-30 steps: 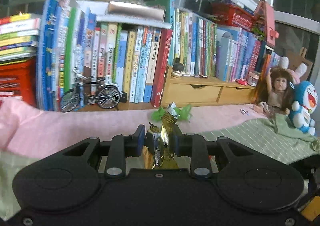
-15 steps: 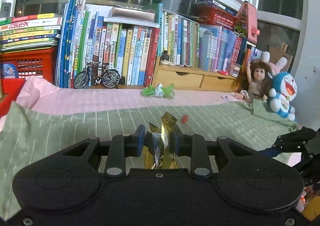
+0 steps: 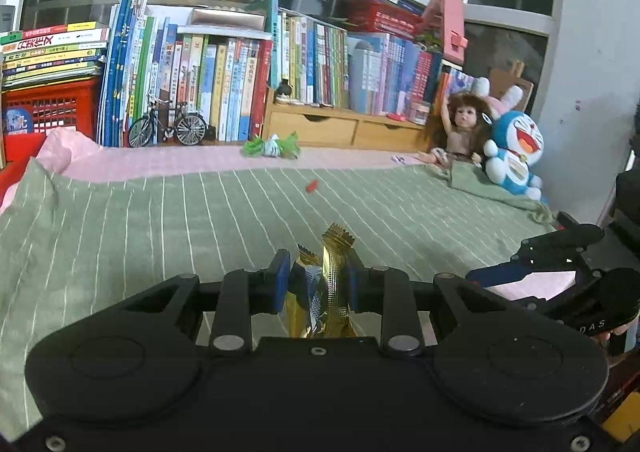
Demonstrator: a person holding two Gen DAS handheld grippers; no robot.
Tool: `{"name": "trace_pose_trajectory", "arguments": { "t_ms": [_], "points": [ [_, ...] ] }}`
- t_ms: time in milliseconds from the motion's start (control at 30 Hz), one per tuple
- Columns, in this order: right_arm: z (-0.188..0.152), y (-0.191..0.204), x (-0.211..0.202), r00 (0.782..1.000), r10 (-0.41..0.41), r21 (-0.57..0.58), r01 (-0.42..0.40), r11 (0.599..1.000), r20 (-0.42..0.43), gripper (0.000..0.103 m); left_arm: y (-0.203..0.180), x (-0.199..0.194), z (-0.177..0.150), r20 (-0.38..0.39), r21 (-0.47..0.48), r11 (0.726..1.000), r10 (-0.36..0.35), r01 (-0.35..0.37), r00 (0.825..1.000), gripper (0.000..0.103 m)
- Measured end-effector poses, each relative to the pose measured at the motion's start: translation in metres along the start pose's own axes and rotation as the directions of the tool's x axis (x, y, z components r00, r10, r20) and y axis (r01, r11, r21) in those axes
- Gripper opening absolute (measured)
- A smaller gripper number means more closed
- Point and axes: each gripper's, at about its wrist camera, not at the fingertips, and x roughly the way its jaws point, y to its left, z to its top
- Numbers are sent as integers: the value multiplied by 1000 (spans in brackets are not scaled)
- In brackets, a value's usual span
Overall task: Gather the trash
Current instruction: 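Carry the gold wrapper and red piece off the bed down toward the bin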
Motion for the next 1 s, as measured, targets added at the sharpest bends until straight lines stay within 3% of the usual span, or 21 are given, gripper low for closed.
{"name": "trace_pose_trajectory", "arguments": {
  "t_ms": [133,300,400,533,633,1000],
  "points": [
    [-16,15,-11,1000,-18,24,18,1000,1,48,-9,-17,-19,-7,-8,1000,15,-15,1000,26],
    [-36,31,-16,995,-102,113,103,988,-14,48,-21,-33,-46,-11,-12,996,94,-94,996,26],
    [-49,47,-17,984,-177,189,179,966,-28,48,-33,-44,-70,-13,-86,974,208,-209,978,26],
    [-66,64,-17,980,-193,262,196,945,-38,48,-53,-54,-93,-27,-88,960,263,-264,964,26],
    [-77,79,-13,975,-214,242,222,944,-62,48,-64,-54,-108,-60,-55,957,281,-285,958,26],
    [-113,104,-1,957,-248,255,279,926,-149,48,-72,-44,-166,-184,-145,955,232,-260,955,26]
  ]
}}
